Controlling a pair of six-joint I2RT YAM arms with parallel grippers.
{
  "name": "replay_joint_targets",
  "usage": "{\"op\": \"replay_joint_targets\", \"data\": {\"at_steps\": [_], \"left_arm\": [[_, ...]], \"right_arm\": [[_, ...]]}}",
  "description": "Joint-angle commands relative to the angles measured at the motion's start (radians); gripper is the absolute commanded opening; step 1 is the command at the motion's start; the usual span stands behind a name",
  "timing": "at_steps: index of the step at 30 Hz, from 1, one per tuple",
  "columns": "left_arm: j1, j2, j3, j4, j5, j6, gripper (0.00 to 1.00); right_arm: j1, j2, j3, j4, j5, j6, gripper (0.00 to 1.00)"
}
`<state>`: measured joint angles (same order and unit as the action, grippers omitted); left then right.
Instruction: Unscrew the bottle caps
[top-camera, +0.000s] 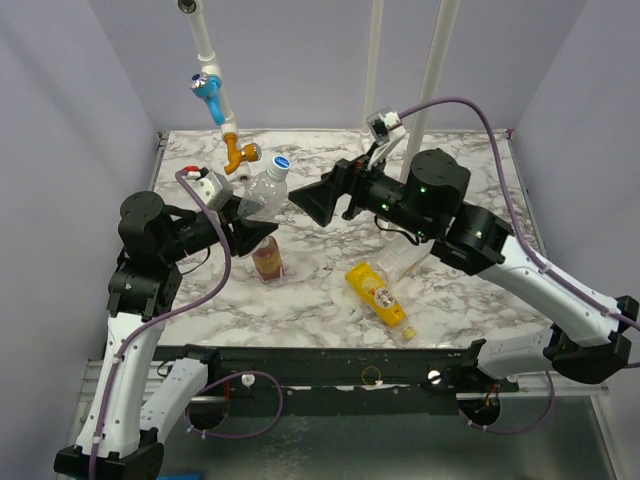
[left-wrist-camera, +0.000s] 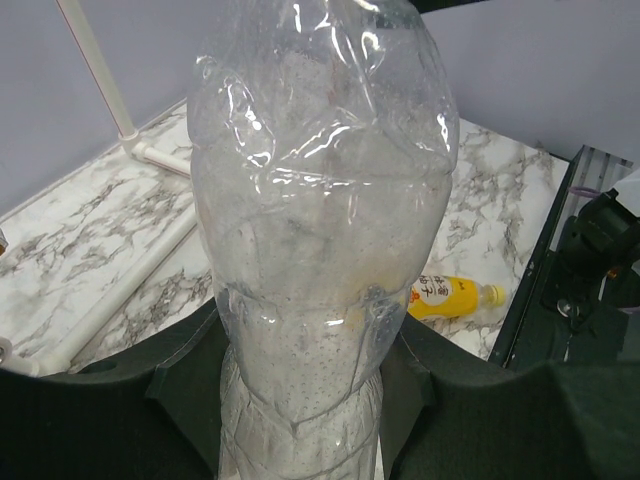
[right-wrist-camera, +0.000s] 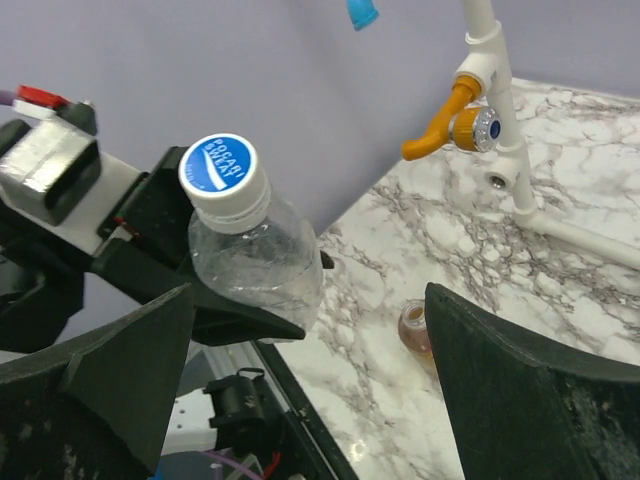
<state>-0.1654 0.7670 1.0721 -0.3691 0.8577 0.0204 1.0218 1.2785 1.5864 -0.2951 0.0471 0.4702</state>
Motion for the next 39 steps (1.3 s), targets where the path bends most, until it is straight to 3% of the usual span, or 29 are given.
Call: {"op": "replay_joint_targets", "data": {"at_steps": [1,5,9,20,26,37,39], "left_arm": [[0.003,0.002,0.003,-0.006,0.024,0.006,0.00],[0.004,-0.011,-0.017,-0.008,0.023,0.012,0.00],[0.004,-0.032,-0.046,-0.008,0.006,0.042,0.00],[0.004,-0.028,-0.052,0.001,-0.014,0.079,0.00],[0.004,-0.030,-0.043,0.001,-0.021,0.082,0.00],[0.004,-0.017,-0.031,0.019,-0.028,0.044,0.00],[0.004,-0.014,-0.029,0.024,-0.028,0.021,0.00]], "right_arm": [[0.003,0.071,0.051,0.118,-0.017,-0.101,0.98],[0.003,0.093,0.058,0.237,-0.041,-0.147,0.97],[0.003,0.150,0.128,0.213,-0.095,-0.155,0.95],[0.003,0.286,0.250,0.191,-0.152,-0.133,0.76],[0.003,0.285,0.214,0.206,-0.112,-0.132,0.67],[0.003,0.243,0.123,0.271,-0.108,-0.106,0.32],[0.003,0.231,0.099,0.285,-0.102,-0.104,0.21]]}}
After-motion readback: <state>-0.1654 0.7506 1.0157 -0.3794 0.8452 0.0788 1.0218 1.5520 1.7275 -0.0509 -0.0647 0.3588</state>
